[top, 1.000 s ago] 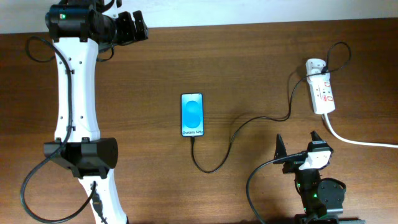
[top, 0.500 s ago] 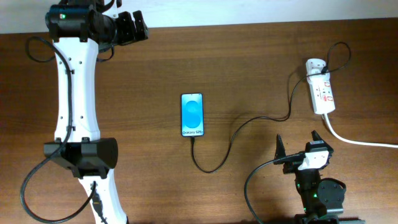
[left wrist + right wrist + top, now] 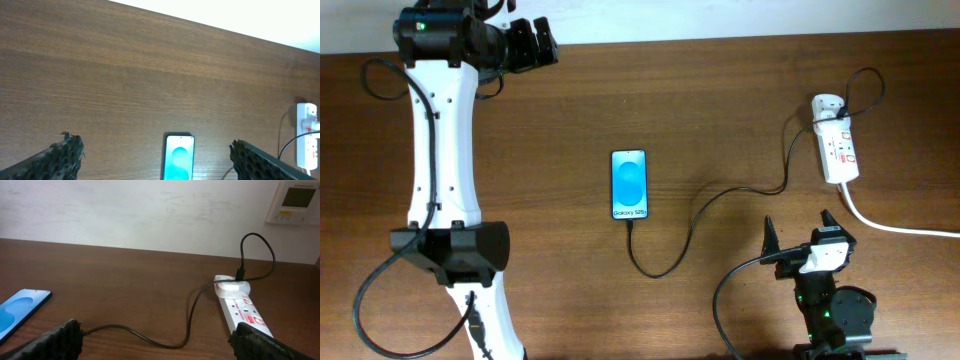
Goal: Plug charger to phone and switch on socket
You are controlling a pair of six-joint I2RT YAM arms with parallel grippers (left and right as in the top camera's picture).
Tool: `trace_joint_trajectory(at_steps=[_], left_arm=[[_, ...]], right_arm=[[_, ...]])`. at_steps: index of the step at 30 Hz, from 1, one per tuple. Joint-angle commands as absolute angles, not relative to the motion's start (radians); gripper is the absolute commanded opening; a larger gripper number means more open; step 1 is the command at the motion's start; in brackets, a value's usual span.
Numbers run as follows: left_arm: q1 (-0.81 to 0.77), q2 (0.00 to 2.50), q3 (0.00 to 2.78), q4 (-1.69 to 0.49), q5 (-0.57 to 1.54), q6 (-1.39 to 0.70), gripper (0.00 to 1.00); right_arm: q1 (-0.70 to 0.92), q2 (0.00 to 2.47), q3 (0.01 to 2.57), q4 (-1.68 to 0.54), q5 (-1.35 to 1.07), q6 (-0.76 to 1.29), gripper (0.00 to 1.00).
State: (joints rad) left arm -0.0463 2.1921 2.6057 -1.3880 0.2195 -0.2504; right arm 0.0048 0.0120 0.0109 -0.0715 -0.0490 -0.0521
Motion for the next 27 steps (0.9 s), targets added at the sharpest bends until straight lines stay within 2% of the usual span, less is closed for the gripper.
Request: trace_joint_trajectory(at_steps=[1,11,13,18,25,27], left_arm=[[-0.043,2.199,2.618,-1.386,0.212,-0.242,1.0],[-0.043,2.164,2.606,-1.408,0.174,-0.241,0.99],[-0.043,2.061,2.468,-1.425,0.094,-0.242,0.99],[-0.043,1.719,1.858,-1.116,0.021,-0.241,1.0],[-0.036,1.333,1.398,-1.103,-0.152,-0.241,0.99],[-0.034,1.226,1.235,-1.019,-0.154,-0.241,0.99]], right_arm=[[0.013,0.004,0.006,-0.076,-0.048,-0.044,0.98],[0.013,0.004,0.006,-0.076,-0.048,-0.044,0.98],[0.013,0.004,0.006,-0.076,-0.048,-0.044,0.99],[0.013,0.004,0.006,-0.076,-0.048,-0.044,0.98],[0.013,0.004,0.006,-0.076,-0.048,-0.044,0.98],[0.013,0.004,0.006,-0.076,-0.048,-0.044,0.98]])
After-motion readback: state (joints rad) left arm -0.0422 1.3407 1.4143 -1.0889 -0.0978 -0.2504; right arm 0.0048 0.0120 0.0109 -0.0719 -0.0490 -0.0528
